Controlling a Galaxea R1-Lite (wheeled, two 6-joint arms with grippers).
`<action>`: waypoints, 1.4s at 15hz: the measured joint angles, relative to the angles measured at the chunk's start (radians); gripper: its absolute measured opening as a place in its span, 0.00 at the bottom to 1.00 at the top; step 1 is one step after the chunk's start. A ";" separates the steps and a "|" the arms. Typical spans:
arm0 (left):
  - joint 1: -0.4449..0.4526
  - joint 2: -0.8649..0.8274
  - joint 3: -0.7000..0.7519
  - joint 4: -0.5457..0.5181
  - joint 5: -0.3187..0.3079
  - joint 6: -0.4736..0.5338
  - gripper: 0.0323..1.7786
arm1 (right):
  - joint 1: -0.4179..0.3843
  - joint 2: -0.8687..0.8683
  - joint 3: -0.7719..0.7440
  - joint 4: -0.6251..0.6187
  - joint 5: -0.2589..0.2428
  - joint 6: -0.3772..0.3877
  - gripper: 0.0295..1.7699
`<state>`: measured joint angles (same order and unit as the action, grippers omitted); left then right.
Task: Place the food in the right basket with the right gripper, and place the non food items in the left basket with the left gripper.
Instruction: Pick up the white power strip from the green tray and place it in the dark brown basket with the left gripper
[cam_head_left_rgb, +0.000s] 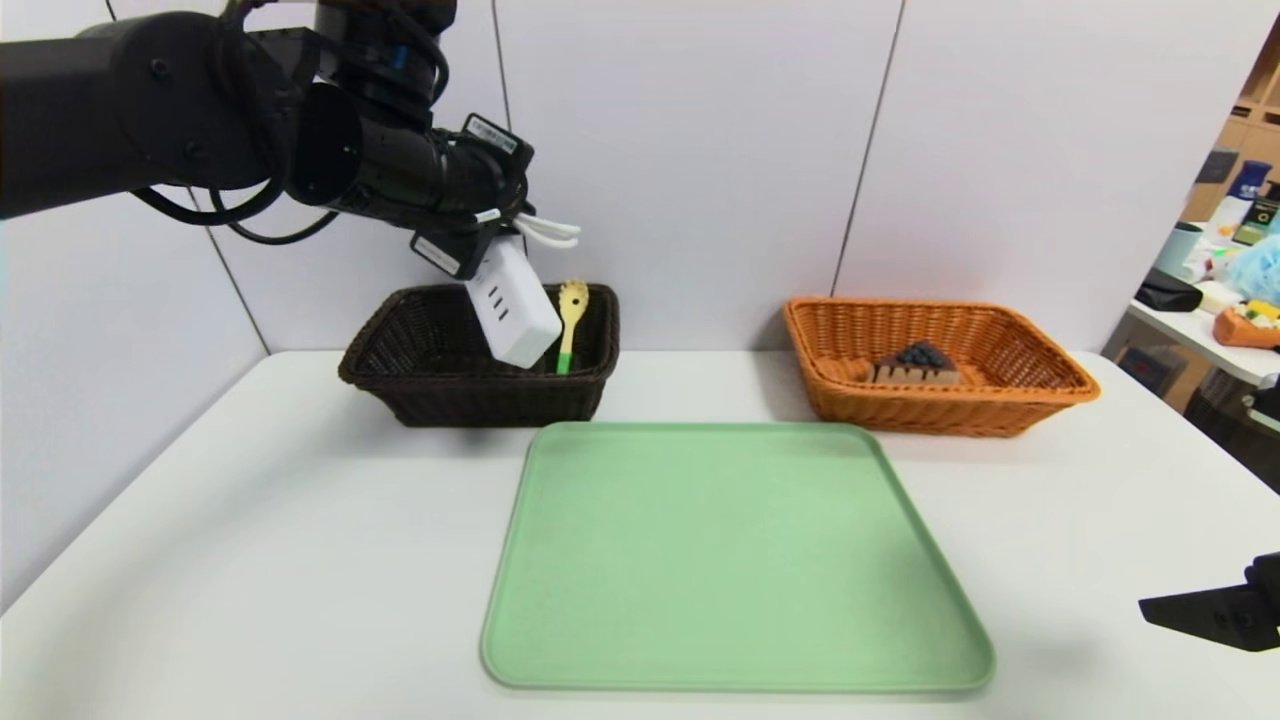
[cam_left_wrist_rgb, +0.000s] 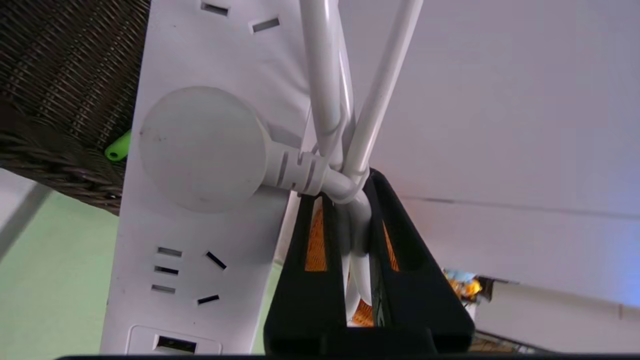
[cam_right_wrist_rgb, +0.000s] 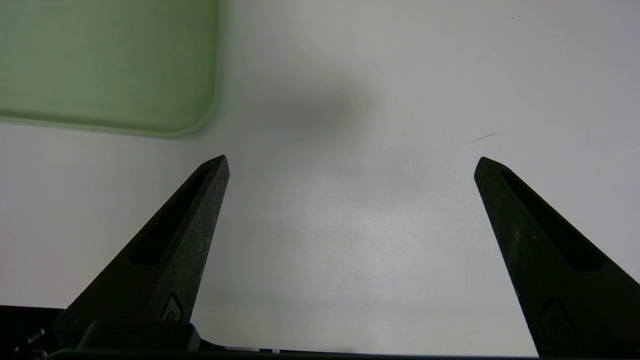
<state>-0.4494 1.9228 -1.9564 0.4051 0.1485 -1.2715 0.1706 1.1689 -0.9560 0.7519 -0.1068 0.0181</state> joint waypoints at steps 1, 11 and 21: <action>0.012 0.009 0.000 -0.001 0.007 -0.047 0.09 | 0.000 0.001 0.001 0.000 0.001 0.000 0.96; 0.046 0.049 0.056 0.003 0.112 -0.236 0.09 | 0.000 0.005 0.013 0.000 0.003 -0.001 0.96; 0.075 0.080 0.040 -0.007 0.114 -0.361 0.09 | 0.001 -0.003 0.044 0.001 0.003 -0.001 0.96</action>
<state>-0.3743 2.0028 -1.9160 0.3979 0.2630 -1.6328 0.1713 1.1655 -0.9119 0.7528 -0.1034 0.0168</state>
